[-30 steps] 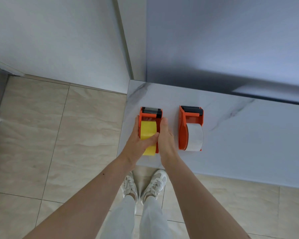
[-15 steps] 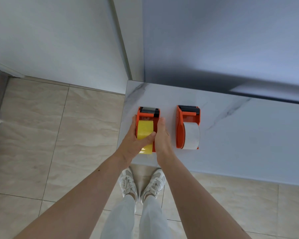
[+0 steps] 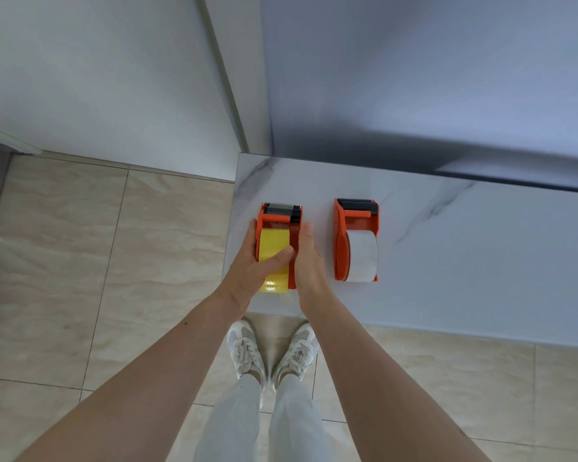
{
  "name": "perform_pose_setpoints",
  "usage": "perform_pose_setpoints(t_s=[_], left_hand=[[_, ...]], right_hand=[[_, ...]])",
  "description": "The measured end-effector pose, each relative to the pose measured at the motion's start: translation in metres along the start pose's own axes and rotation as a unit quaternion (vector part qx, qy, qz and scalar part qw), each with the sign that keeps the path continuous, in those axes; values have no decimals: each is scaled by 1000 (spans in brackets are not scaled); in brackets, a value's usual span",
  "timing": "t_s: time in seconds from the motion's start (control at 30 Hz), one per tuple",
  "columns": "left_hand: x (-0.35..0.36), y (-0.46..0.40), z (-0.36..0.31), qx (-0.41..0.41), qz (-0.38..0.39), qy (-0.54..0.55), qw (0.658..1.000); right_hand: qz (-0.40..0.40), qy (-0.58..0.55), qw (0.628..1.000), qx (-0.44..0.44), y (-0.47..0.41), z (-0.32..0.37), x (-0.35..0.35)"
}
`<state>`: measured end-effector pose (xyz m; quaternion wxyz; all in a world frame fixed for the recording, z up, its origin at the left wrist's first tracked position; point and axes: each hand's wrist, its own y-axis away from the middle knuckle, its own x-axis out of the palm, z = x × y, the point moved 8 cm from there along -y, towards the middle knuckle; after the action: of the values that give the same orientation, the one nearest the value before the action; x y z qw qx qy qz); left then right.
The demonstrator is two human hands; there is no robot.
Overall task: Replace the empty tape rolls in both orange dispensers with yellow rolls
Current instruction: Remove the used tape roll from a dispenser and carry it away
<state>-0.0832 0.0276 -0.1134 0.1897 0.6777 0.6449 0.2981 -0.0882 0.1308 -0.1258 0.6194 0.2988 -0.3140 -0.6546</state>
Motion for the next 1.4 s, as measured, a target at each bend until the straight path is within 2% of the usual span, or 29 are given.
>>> perform_pose_setpoints(t_s=[0.27,0.43,0.53,0.73,0.9,1.0,1.1,1.23,1.4], left_hand=[[-7,2,-16,-27,-40,-12,999],[-8,0,-45,25,-61,-57,996],[1,3,-66,57,-57,-43,996],[33,8,-85,70,-46,-35,996],[78,9,-65,7,3,-31,999],[100,16,-53,-12,-21,4,1000],[110,11,-22,-53,-47,36,997],[119,9,9,-65,-88,76,991],[127,8,47,-98,-125,138,977]], right_hand=[[8,0,1000,-22,13,16,-4],[14,-5,1000,-21,34,38,-12],[17,-2,999,-50,55,59,-16],[-103,22,987,-121,69,76,-56],[-185,60,971,-141,70,76,-115],[-170,129,975,-57,55,56,-134],[-102,152,983,-10,42,39,-140],[-29,194,980,-40,29,38,-136],[6,215,975,-47,17,37,-135]])
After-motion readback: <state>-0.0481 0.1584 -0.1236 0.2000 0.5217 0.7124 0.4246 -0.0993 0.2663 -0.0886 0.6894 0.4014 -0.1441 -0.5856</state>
